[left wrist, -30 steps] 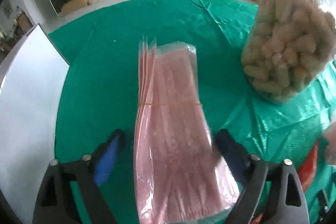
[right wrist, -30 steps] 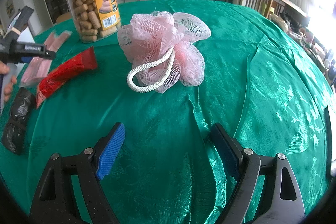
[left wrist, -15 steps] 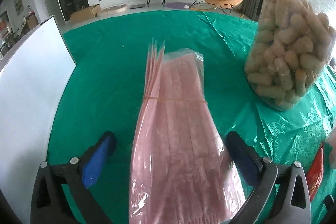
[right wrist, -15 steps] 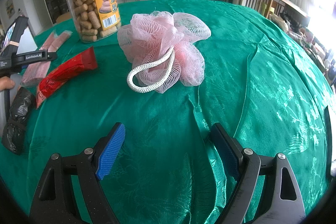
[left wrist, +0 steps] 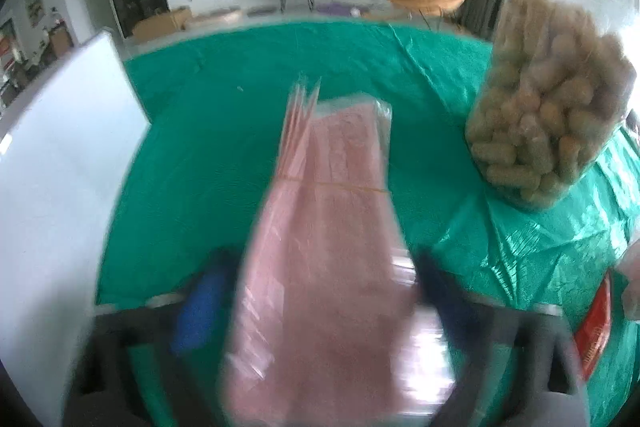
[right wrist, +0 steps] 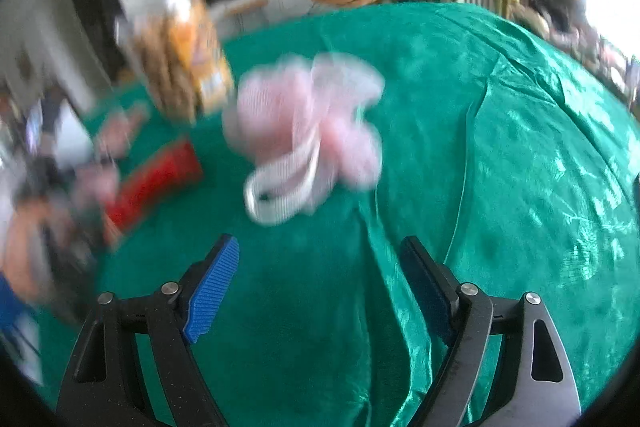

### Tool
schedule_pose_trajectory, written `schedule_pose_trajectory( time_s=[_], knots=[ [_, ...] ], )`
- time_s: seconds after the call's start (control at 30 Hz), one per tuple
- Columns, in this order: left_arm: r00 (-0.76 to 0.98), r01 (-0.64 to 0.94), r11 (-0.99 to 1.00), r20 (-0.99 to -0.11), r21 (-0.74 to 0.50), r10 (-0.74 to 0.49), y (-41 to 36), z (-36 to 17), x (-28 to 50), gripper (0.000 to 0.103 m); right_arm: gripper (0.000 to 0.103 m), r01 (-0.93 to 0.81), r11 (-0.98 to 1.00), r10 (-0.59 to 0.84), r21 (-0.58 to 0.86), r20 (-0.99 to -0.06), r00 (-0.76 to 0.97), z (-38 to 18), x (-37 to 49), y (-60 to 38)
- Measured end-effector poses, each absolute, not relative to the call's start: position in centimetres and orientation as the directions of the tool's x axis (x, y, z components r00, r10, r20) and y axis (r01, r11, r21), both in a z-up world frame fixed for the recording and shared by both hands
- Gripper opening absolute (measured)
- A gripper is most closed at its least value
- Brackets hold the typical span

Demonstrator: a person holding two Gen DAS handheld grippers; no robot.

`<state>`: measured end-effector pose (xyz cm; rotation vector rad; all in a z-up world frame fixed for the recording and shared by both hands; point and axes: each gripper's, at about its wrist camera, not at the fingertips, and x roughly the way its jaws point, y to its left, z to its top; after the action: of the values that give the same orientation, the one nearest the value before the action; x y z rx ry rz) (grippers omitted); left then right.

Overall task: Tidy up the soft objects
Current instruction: 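Grasp the pink flat plastic pack with the left tool and lift it, then carry the pink pack into the cardboard box and release it with the left tool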

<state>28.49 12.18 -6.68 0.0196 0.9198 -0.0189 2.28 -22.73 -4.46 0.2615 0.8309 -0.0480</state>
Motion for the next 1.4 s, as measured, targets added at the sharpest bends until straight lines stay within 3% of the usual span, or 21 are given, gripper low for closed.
schedule_pose_trajectory(
  time_s=[0.17,0.27,0.3,0.33,0.53,0.7,0.83,0.97,1.03,1.07,1.1,1.13,1.17,1.2,1.3,1.4],
  knots=[
    [0.608,0.054,0.998,-0.793,-0.013,-0.043,12.4,-5.2,27.1,0.024,0.085,0.124,0.976,0.063,0.176,-0.785,0.616,-1.0,9.2,-22.8],
    [0.615,0.025,0.995,-0.783,-0.097,-0.092,13.3,-3.8,25.6,0.022,0.083,0.097,0.99,0.035,0.1,-0.853,0.52,-2.5,13.3,-21.5],
    [0.623,0.014,0.992,-0.775,-0.128,-0.109,13.7,-3.1,24.8,0.022,0.066,0.073,0.995,0.02,0.064,-0.871,0.492,-3.2,14.1,-20.8],
    [0.63,0.008,0.988,-0.766,-0.154,-0.125,14.1,-2.6,24.0,0.022,0.028,0.058,0.998,-0.007,0.022,-0.889,0.458,-3.8,14.6,-20.2],
    [0.682,-0.01,0.959,-0.703,-0.284,-0.202,16.3,1.0,18.5,0.022,0.027,0.056,0.991,0.067,0.12,-0.818,0.571,1.4,10.7,-18.9],
    [0.745,-0.01,0.927,-0.621,-0.374,-0.243,20.1,6.4,13.6,0.022,0.027,-0.095,0.978,0.204,0.187,-0.738,0.643,8.4,8.4,-12.8],
    [0.781,-0.061,0.936,-0.601,-0.346,-0.172,25.7,9.9,9.9,0.022,0.028,-0.249,0.938,0.345,0.24,-0.686,0.64,12.1,7.6,-5.2],
    [0.778,-0.194,0.952,-0.628,-0.236,0.002,33.0,11.5,6.3,0.022,0.028,-0.422,0.852,0.513,0.31,-0.65,0.56,14.1,6.9,4.9],
    [0.742,-0.277,0.946,-0.663,-0.167,0.1,36.3,11.1,4.9,0.025,0.029,-0.497,0.792,0.592,0.354,-0.643,0.486,14.1,6.5,10.5],
    [0.701,-0.351,0.928,-0.692,-0.121,0.175,38.3,10.4,4.0,0.032,0.029,-0.52,0.772,0.614,0.366,-0.641,0.46,14.0,6.3,12.5],
    [0.666,-0.4,0.912,-0.712,-0.093,0.22,39.4,9.7,3.5,0.052,0.033,-0.548,0.742,0.644,0.387,-0.64,0.42,13.5,5.9,15.6],
    [0.62,-0.458,0.887,-0.738,-0.067,0.265,40.8,8.9,2.9,0.066,0.046,-0.562,0.721,0.662,0.405,-0.642,0.387,12.9,5.7,17.5],
    [0.591,-0.499,0.864,-0.753,-0.06,0.289,41.9,8.1,2.4,0.089,0.055,-0.582,0.692,0.684,0.427,-0.647,0.338,11.9,5.4,19.9],
    [0.58,-0.535,0.842,-0.754,-0.068,0.308,42.9,7.4,1.4,0.094,0.074,-0.599,0.669,0.696,0.44,-0.654,0.297,11.2,5.4,21.2],
    [0.553,-0.587,0.806,-0.764,-0.074,0.333,44.1,5.9,-0.6,0.094,0.074,-0.634,0.664,0.644,0.397,-0.735,0.214,8.4,4.8,24.6],
    [0.58,-0.586,0.805,-0.744,-0.098,0.332,44.1,5.6,-1.9,0.094,0.074,-0.625,0.702,0.618,0.342,-0.728,0.297,7.4,3.9,22.6]
  ],
)
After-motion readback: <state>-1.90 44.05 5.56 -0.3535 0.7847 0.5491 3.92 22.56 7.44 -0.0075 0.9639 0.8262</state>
